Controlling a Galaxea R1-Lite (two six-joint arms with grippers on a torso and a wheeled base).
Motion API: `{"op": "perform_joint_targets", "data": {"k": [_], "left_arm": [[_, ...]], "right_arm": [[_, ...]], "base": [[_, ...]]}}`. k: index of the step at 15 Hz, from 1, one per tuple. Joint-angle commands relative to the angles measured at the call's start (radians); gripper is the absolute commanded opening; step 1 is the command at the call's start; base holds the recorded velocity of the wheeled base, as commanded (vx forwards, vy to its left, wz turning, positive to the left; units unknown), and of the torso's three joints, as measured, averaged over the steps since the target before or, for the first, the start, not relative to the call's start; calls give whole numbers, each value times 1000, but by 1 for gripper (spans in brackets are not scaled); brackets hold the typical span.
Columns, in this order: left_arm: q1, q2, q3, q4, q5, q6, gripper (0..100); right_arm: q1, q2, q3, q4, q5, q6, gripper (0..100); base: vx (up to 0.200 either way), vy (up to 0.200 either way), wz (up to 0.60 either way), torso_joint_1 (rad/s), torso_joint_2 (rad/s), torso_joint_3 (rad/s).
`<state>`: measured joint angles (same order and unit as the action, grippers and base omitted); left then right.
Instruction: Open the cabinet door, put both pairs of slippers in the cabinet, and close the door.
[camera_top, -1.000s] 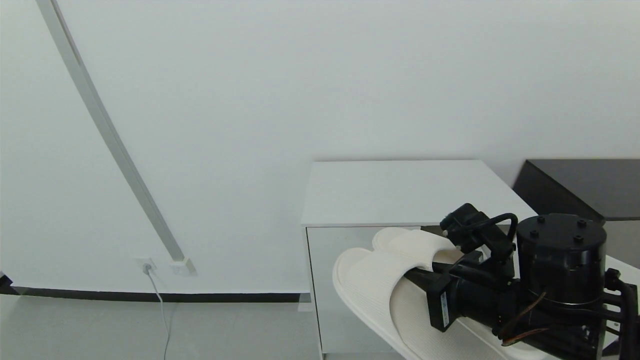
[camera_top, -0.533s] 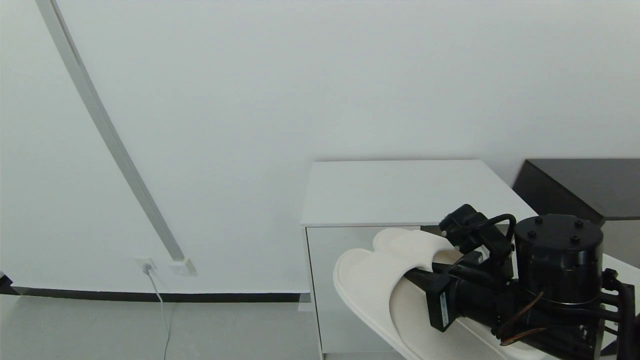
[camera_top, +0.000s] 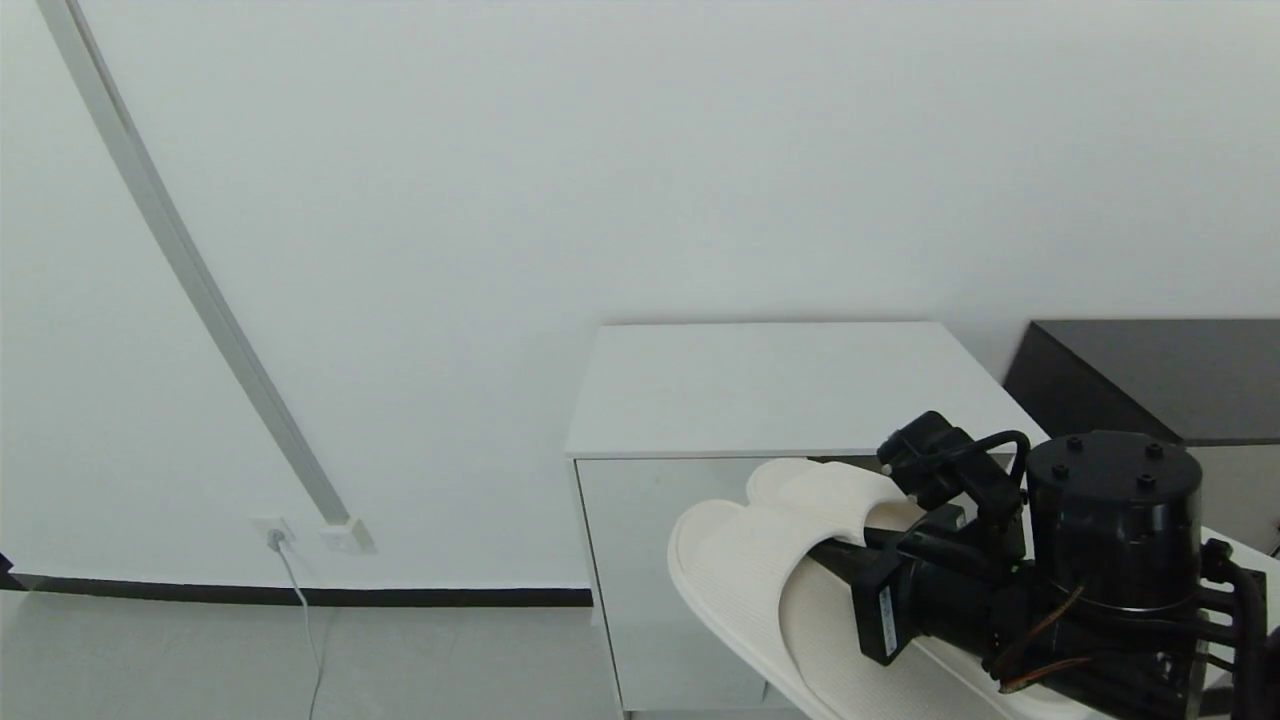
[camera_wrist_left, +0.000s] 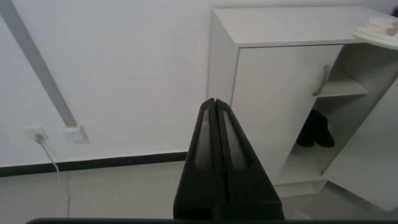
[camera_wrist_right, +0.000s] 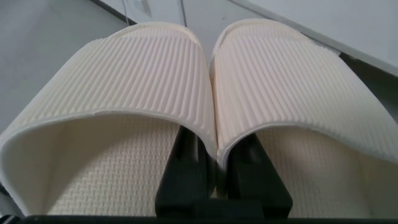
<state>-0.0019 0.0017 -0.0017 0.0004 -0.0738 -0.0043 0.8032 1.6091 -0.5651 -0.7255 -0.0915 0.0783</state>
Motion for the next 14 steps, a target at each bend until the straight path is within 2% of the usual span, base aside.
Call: {"op": "perform_joint_targets", "data": {"k": [1,11,14], "left_arm": [[0,1,0,0,0,0,0],[-1,1,0,0,0,0,0],[-1,0,0,0,0,-5,0]], "right_arm": [[1,8,2,0,1,1,0],[-1,43,44,-94,-1,-2,0],[-1,48,48,-97,-1,-15,0]], "base": [[0,-200,0,12,2,2],[0,-200,0,2,4,1],[0,0,0,0,0,0]]}}
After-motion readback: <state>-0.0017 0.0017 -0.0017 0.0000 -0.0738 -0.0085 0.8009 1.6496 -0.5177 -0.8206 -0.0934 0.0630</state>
